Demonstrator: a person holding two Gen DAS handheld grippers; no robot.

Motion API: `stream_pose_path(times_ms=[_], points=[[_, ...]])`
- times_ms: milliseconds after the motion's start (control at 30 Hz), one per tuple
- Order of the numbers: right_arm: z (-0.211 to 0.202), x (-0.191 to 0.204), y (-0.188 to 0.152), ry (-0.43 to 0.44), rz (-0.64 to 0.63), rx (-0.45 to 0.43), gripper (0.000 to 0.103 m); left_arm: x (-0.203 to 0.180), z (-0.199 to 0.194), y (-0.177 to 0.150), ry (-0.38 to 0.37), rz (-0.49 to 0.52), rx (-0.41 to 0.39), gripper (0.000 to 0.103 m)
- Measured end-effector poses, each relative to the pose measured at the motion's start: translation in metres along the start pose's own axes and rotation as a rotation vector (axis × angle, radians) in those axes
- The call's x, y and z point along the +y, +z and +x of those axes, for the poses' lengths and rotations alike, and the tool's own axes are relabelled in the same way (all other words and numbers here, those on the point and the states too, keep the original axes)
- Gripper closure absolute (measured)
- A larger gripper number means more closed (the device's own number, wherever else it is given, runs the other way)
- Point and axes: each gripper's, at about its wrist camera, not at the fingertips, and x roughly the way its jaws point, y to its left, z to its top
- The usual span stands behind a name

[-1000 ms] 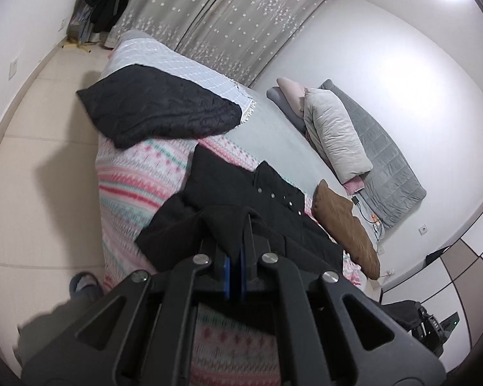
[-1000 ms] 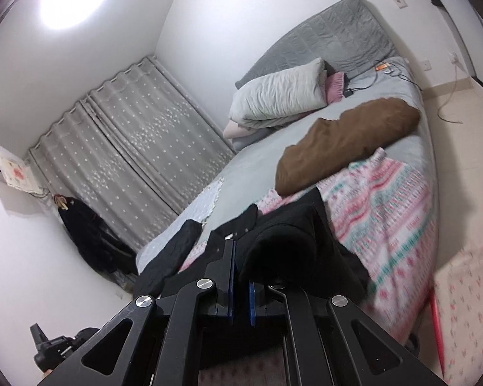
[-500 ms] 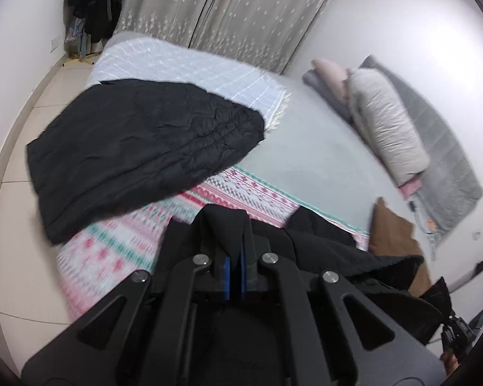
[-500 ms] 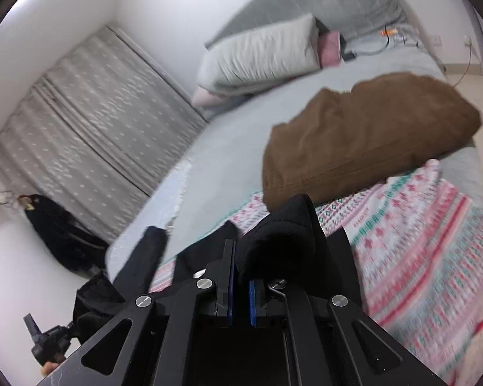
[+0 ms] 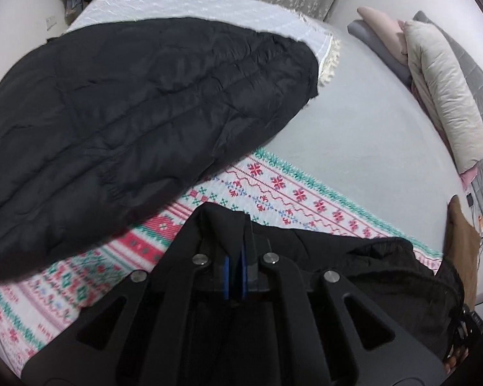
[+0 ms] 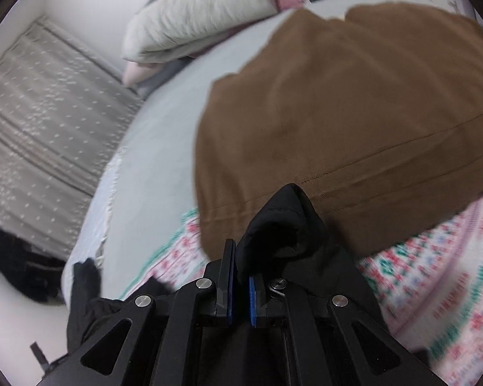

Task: Fold large clothes

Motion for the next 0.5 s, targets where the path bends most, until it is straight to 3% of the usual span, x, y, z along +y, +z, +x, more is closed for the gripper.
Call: stream_pose_path(times_ms=[167, 333, 367, 400, 467, 500], points=[[0.019, 0.000, 0.004, -0.027, 0.018, 0.005, 0.091, 0.010, 0.011, 0.004, -0.051, -0.051, 0.068, 0.091], [0.004, 0.003, 0.009, 0.011, 0.008, 0.008, 0.079, 0.020, -0.017, 0.011, -0.180, -0.074, 0.061, 0.077], [0.002, 0.006, 0.013, 0.019, 0.008, 0.001, 0.071, 0.021, -0.022, 0.014, -0.203, -0.076, 0.062, 0.064], [-0.005, 0.007, 0.016, 0.034, 0.010, -0.010, 0.061, 0.025, -0.033, 0.018, -0.257, -0.089, 0.057, 0.044], [-0.023, 0.010, 0.023, 0.035, 0.008, -0.059, 0.051, 0.031, -0.049, 0.026, -0.287, -0.105, 0.022, 0.032], [-0.033, 0.012, 0.025, 0.031, -0.004, -0.089, 0.050, 0.039, -0.065, 0.031, -0.306, -0.130, -0.009, 0.032]])
